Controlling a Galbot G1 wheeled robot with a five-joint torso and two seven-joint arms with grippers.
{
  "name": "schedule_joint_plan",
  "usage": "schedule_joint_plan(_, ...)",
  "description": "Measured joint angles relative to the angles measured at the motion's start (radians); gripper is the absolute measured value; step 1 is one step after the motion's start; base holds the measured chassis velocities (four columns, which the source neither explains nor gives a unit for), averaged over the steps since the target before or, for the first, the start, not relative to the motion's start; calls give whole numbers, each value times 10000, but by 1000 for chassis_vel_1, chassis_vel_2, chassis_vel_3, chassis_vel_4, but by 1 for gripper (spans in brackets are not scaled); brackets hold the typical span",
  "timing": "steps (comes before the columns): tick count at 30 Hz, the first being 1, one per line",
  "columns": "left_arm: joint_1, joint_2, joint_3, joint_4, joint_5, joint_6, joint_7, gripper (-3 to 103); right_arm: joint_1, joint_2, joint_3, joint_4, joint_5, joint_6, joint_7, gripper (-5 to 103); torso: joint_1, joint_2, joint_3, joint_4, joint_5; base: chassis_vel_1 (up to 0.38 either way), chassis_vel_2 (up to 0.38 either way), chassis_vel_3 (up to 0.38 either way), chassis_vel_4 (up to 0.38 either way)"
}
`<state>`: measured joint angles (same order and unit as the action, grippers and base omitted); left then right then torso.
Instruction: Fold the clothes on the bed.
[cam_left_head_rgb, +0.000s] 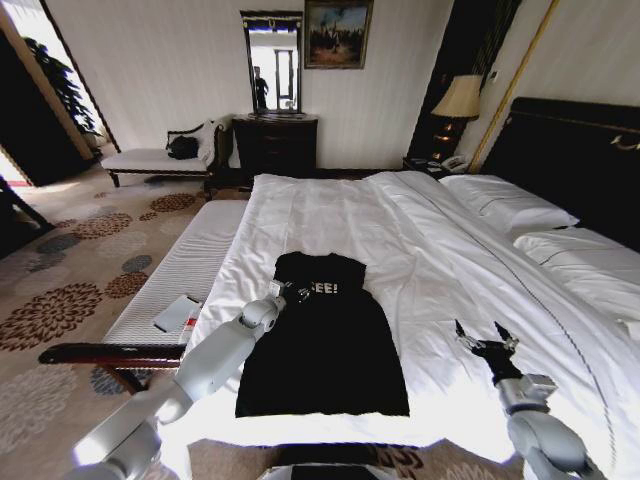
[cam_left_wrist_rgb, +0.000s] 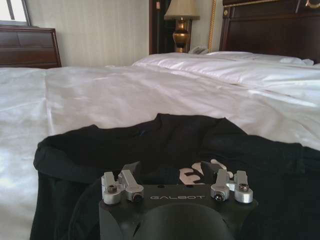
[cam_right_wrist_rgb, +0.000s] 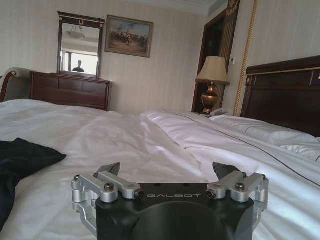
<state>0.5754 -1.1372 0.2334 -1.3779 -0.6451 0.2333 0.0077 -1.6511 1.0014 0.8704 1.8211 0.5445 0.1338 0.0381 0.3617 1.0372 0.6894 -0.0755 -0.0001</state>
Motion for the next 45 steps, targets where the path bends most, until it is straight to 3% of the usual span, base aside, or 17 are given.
schedule_joint_plan(3, 78, 141, -495, -321, -273, -68, -3, 82, 301, -241, -47, 7, 229, -254, 52, 100, 0, 0, 0, -1, 0, 0, 0, 0, 0)
schedule_joint_plan(5, 107, 185, -644, -414, -378, -78, -6, 82, 374, -295, -57, 7, 288, -303, 63, 100, 0, 0, 0, -1, 0, 0, 0, 0, 0)
schedule_joint_plan(9, 299, 529, -1598, -832, -1270, -61, -12, 99, 724, -510, -145, -7, 541, -504, 100, 100, 0, 0, 0, 1, 0, 0, 0, 0, 0)
schedule_joint_plan(20, 136, 473, -2275, 528, -1809, 37, -12, 100, 1099, -780, -424, -30, 693, -867, 130, 100, 0, -1, 0, -2, 1, 0, 0, 0, 0)
schedule_joint_plan(31, -464, 12, -2324, 2544, -1550, -131, -9, 100, 2395, -1747, -1315, -316, 2145, -1883, 418, 100, 1, -1, 1, 1, 2, 0, 0, 0, 0)
schedule_joint_plan(36, -1346, -600, -2328, 3965, -1652, -343, -8, 100, 2913, -1988, -1888, -260, 2208, -2178, 625, 100, 1, -1, 1, -2, 1, 0, 0, 0, 0)
schedule_joint_plan(42, -1643, -902, -2296, 4487, -1680, -422, -7, 101, 2930, -2050, -1923, -258, 2160, -2240, 715, 100, 1, -1, 0, -1, 2, 0, 0, 0, 0)
schedule_joint_plan(45, -1967, -1358, -2285, 5341, -1919, -480, -7, 97, 2730, -2127, -1811, -57, 2129, -2373, 888, 100, 1, -1, 0, -4, 2, 0, 0, 0, 0)
